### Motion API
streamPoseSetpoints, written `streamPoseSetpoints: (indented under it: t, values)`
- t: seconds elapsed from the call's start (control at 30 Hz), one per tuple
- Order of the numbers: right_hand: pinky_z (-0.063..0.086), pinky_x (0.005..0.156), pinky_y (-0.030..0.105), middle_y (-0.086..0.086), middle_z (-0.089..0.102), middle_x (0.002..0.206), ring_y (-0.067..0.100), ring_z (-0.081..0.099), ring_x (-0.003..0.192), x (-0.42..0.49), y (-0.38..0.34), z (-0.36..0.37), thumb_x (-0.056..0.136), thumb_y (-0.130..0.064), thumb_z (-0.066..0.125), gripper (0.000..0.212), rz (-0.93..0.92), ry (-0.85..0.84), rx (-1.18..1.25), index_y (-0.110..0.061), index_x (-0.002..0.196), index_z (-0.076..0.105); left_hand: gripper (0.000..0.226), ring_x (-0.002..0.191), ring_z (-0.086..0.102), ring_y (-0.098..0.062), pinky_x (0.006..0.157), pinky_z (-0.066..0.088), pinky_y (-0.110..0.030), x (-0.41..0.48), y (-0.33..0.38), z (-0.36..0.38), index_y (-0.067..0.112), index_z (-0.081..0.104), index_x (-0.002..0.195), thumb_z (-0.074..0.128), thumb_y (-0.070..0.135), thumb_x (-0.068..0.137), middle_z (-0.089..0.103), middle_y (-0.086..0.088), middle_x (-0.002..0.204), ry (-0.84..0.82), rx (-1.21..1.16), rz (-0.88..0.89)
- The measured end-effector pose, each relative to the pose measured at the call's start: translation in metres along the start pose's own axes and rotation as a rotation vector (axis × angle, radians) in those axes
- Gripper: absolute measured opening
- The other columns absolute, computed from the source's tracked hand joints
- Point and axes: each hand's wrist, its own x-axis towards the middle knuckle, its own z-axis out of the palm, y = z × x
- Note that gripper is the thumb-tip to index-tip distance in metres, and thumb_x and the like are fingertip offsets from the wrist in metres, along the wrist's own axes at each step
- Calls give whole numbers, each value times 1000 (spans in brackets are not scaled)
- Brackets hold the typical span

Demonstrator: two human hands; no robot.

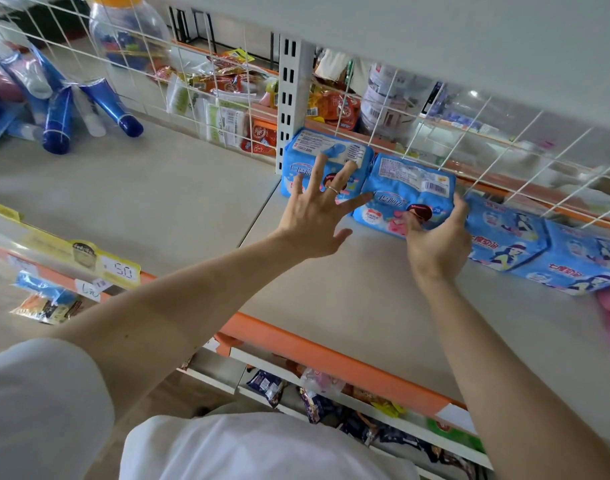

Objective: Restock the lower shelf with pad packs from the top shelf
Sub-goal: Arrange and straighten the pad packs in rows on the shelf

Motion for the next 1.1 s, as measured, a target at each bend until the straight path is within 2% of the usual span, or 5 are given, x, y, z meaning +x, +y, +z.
streamPoseSetpoints:
  t: [0.3,0.63,0.77,0.93,1.1]
  values:
    - [45,90,45,19,63,128,40,59,115,4,0,-2,86,-30,75,78,-2,-29,-32,-12,149,34,86,148,-12,-48,112,24,-70,5,6,-10,50,4,154,59,52,88,-13,-4,166,-101,46,-29]
    - [46,88,45,17,61,128,37,57,118,3,-7,-17,87,-37,73,81,11,-94,-98,-19,152,28,95,146,-12,-53,108,34,-62,4,8,-16,47,-6,154,61,46,87,-21,-10,164,-151,139,3]
    - [44,97,43,12,51,146,34,51,129,-13,-9,-24,88,-42,70,85,-43,-65,-92,-17,155,24,75,149,-8,-50,111,27,-67,-13,2,-20,36,14,157,55,34,94,-9,-12,166,-62,49,56]
    - [29,114,47,11,16,165,33,21,149,-38,-15,-22,94,-42,63,75,-230,-101,-201,-14,154,28,64,150,17,-39,113,26,-61,-39,-18,-24,25,31,153,54,37,94,20,-7,164,54,-41,82]
    - [27,117,54,15,22,163,40,24,147,-70,-32,-20,94,-44,61,68,-310,-152,-317,-15,151,38,68,149,22,-35,114,25,-59,-64,-48,-30,23,32,153,52,46,93,24,-7,163,76,-74,82]
